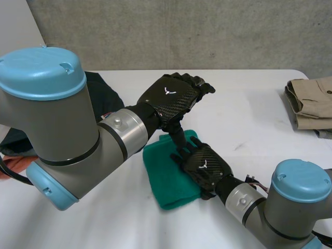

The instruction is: Fold the laundry.

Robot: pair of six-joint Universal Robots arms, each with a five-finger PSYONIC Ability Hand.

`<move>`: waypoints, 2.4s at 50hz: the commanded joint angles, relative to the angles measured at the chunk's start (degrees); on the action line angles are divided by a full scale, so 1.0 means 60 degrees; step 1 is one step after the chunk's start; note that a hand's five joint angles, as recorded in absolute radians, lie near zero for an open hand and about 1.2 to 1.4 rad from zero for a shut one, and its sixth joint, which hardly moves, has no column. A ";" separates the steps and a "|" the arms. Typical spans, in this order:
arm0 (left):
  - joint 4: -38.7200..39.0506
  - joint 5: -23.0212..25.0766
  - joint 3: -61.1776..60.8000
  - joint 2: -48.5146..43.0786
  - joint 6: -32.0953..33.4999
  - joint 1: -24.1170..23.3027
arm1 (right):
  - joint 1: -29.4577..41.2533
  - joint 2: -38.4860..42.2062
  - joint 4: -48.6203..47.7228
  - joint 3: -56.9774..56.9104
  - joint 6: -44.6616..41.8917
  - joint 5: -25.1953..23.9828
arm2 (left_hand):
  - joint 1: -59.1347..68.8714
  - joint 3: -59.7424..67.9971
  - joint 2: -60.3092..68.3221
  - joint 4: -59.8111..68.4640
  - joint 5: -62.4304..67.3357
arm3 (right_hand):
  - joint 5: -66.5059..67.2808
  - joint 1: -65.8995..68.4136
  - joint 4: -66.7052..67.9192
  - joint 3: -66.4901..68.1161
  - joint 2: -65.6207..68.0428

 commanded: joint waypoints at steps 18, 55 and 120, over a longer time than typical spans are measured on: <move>0.0001 0.0013 0.0006 -0.0056 -0.0024 0.0032 | 0.0106 0.0983 -0.0345 -0.1270 0.0111 -0.0029 | 0.0660 0.0472 0.0537 0.0577 0.0379 | 0.3832 0.3776 0.3917 0.3914 0.3885; 0.0308 -0.0090 0.0167 0.0485 -0.0111 0.0413 | -0.2117 0.0398 -0.0345 -0.5514 0.3139 0.0498 | 0.0688 0.0500 0.0565 0.0605 0.0407 | 1.1171 1.1115 1.1257 1.1253 1.1224; 0.0821 -0.2521 0.1062 0.1145 0.0765 0.2607 | -0.4701 -0.2355 -0.1208 -0.3225 0.1664 -0.1475 | 0.0576 0.0389 0.0453 0.0493 0.0296 | -0.0496 -0.0551 -0.0410 -0.0413 -0.0443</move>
